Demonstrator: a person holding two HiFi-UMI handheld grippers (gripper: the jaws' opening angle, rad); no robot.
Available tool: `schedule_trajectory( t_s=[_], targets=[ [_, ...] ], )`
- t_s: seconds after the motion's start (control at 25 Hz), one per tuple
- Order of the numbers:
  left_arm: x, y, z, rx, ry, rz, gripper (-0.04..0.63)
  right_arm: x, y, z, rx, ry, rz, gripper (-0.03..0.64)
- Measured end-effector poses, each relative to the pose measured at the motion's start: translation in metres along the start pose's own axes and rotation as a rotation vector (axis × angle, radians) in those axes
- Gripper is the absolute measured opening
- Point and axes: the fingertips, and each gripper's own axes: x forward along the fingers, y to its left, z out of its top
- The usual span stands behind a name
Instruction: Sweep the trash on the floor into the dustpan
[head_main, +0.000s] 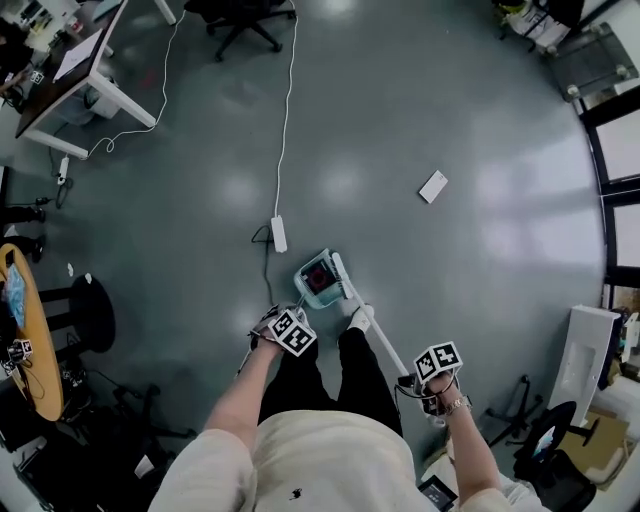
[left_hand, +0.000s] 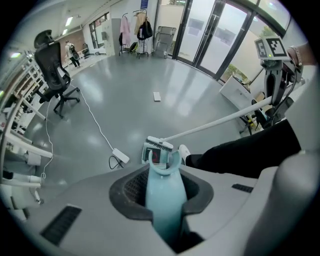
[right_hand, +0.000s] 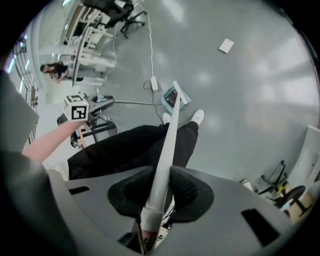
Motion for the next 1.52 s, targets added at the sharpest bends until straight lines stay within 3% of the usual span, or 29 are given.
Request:
schedule_trajectory(
  t_s=[0.16, 0.32, 0.48, 0.64, 0.88, 1.04, 1.28, 1.52],
  targets=[
    [-0.007, 0.012, 0.029, 0.050, -0.027, -0.003, 0.092, -0.040, -0.005, 0.010, 0.115, -0.132, 0.096, 0.115],
    [-0.003, 0.017, 0.082, 0.055, -0.048, -0.007, 0.092, -0.090, -0.037, 0.041, 0.221, -0.269, 0.184, 0.115],
    [0.020, 0.017, 0.156, 0.071, -0.049, -0.014, 0.092, -0.147, -0.103, 0.099, 0.280, -0.347, 0.222, 0.115],
    [0.046, 0.003, 0.239, 0.067, -0.031, -0.021, 0.092, -0.218, -0.194, 0.155, 0.298, -0.354, 0.218, 0.115],
    [0.079, 0.000, 0.372, -0.032, -0.021, 0.017, 0.092, -0.343, -0.340, 0.248, 0.253, -0.300, 0.071, 0.115],
    [0.097, -0.005, 0.438, -0.055, -0.017, 0.013, 0.092, -0.399, -0.407, 0.307, 0.259, -0.314, 0.016, 0.115],
    [0.116, 0.003, 0.497, -0.020, -0.009, 0.011, 0.092, -0.421, -0.457, 0.373, 0.248, -0.293, -0.100, 0.115],
    [0.122, 0.006, 0.537, -0.020, -0.024, -0.005, 0.092, -0.394, -0.453, 0.392, 0.023, -0.116, -0.328, 0.117]
  ],
)
